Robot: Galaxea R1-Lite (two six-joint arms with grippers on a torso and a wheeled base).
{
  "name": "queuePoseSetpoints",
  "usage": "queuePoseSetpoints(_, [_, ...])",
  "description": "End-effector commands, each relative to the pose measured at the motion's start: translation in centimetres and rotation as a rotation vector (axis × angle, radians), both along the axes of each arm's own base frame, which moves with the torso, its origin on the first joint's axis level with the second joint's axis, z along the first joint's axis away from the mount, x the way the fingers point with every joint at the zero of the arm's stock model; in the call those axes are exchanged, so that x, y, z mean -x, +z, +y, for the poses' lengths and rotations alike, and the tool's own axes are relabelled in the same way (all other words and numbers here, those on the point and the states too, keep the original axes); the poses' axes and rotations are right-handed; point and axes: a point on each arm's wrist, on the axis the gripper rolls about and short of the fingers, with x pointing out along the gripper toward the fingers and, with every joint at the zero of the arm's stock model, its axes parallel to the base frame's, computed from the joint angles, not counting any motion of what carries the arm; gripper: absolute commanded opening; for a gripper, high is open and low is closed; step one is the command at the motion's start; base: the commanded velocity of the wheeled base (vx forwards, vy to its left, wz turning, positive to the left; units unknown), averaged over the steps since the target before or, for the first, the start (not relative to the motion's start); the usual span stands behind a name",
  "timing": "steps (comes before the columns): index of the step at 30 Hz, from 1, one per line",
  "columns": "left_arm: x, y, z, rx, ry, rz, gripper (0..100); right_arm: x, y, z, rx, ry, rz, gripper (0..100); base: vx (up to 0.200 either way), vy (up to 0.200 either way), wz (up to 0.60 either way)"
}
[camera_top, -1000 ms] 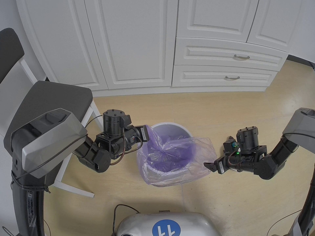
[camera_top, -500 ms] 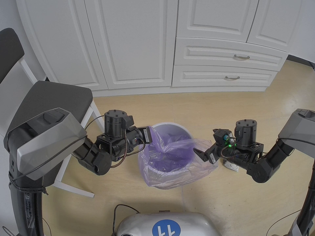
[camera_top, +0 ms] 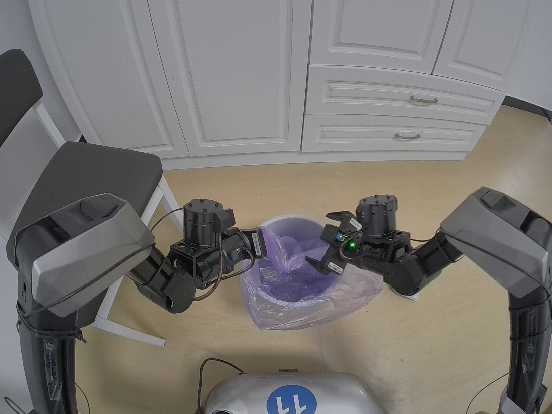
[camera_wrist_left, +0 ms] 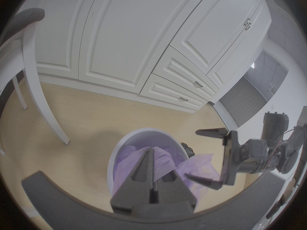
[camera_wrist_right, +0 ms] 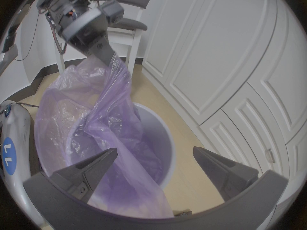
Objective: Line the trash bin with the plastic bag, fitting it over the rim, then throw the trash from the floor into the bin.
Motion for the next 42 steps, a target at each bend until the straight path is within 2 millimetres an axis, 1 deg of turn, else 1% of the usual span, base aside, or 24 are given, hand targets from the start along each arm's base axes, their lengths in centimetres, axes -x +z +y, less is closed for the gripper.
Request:
queuePoseSetpoints(1, [0.2,0.0,0.0,0.001,-0.002,-0.001,0,-1.2,-3.8,2.3,0.039,0.035,0.046,100,0.000,0.000,0.00])
queuePoseSetpoints(7, [0.1,0.1,0.0,0.003,-0.002,-0.006,0,-2.1,-4.8,2.8,0.032,0.033,0.037,100,0.000,0.000,0.00])
queuePoseSetpoints(8, [0.1,0.1,0.0,0.006,-0.002,-0.011,0,-2.4,-4.9,3.0,0.024,0.032,0.026,0,0.000,0.000,0.00])
queuePoseSetpoints(12, [0.1,0.2,0.0,0.013,-0.002,-0.025,0,-2.7,-4.6,3.2,-0.007,0.021,0.018,0,0.000,0.000,0.00])
queuePoseSetpoints(15, [0.2,0.2,0.0,0.013,-0.002,-0.025,0,-2.5,-3.2,3.1,-0.056,0.009,0.001,0,0.000,0.000,0.00])
queuePoseSetpoints(19, [0.1,-0.1,0.1,0.014,0.002,-0.023,0,-1.9,-1.7,1.9,-0.071,-0.005,-0.019,0,0.000,0.000,0.00])
queuePoseSetpoints(22, [0.0,-0.6,0.2,0.010,0.004,-0.009,0,-1.6,-1.0,0.6,-0.084,-0.026,-0.030,0,0.000,0.000,0.00])
queuePoseSetpoints(23, [0.0,-0.7,0.1,0.008,0.002,-0.005,100,-1.5,-0.8,0.4,-0.088,-0.028,-0.035,0,0.000,0.000,0.00])
queuePoseSetpoints(26, [-0.3,-1.2,0.1,0.009,0.006,-0.001,100,-1.5,0.1,-0.6,-0.113,-0.054,-0.039,0,0.000,0.000,0.00])
queuePoseSetpoints(28, [-0.5,-1.2,0.2,0.012,0.011,-0.003,100,-1.6,0.2,-0.8,-0.123,-0.065,-0.036,0,0.000,0.000,0.00])
queuePoseSetpoints(31, [-1.4,-1.4,1.9,0.005,0.041,-0.002,100,-2.2,0.5,-1.4,-0.184,-0.114,-0.023,0,0.000,0.000,0.00])
queuePoseSetpoints(32, [-1.4,-1.5,2.0,0.005,0.043,0.000,100,-2.2,0.5,-1.4,-0.187,-0.118,-0.022,0,0.000,0.000,0.00])
queuePoseSetpoints(34, [-2.0,-1.6,3.4,0.002,0.050,0.006,100,-2.8,0.3,-1.7,-0.254,-0.200,-0.001,0,0.000,0.000,0.00])
queuePoseSetpoints(35, [-2.1,-1.6,3.5,0.003,0.048,0.008,100,-2.9,0.2,-1.6,-0.262,-0.210,0.000,0,0.000,0.000,0.00])
queuePoseSetpoints(37, [-2.8,-2.1,4.9,-0.015,0.044,0.008,100,-4.0,-0.5,-1.5,-0.353,-0.300,0.017,0,0.000,0.000,0.00])
queuePoseSetpoints(39, [-3.1,-2.6,5.5,-0.035,0.052,0.009,100,-4.8,-0.8,-1.3,-0.419,-0.354,0.016,0,0.000,0.000,0.00])
queuePoseSetpoints(40, [-3.1,-2.6,5.5,-0.035,0.052,0.009,100,-4.8,-0.8,-1.3,-0.419,-0.354,0.016,0,0.000,0.000,0.00])
queuePoseSetpoints(41, [-3.7,-3.1,6.0,-0.044,0.063,0.007,100,-5.9,-1.2,-1.3,-0.478,-0.416,0.002,0,0.000,0.000,0.00])
queuePoseSetpoints(42, [-3.7,-3.1,6.1,-0.046,0.064,0.006,100,-6.1,-1.3,-1.3,-0.486,-0.426,-0.001,0,0.000,0.000,0.00])
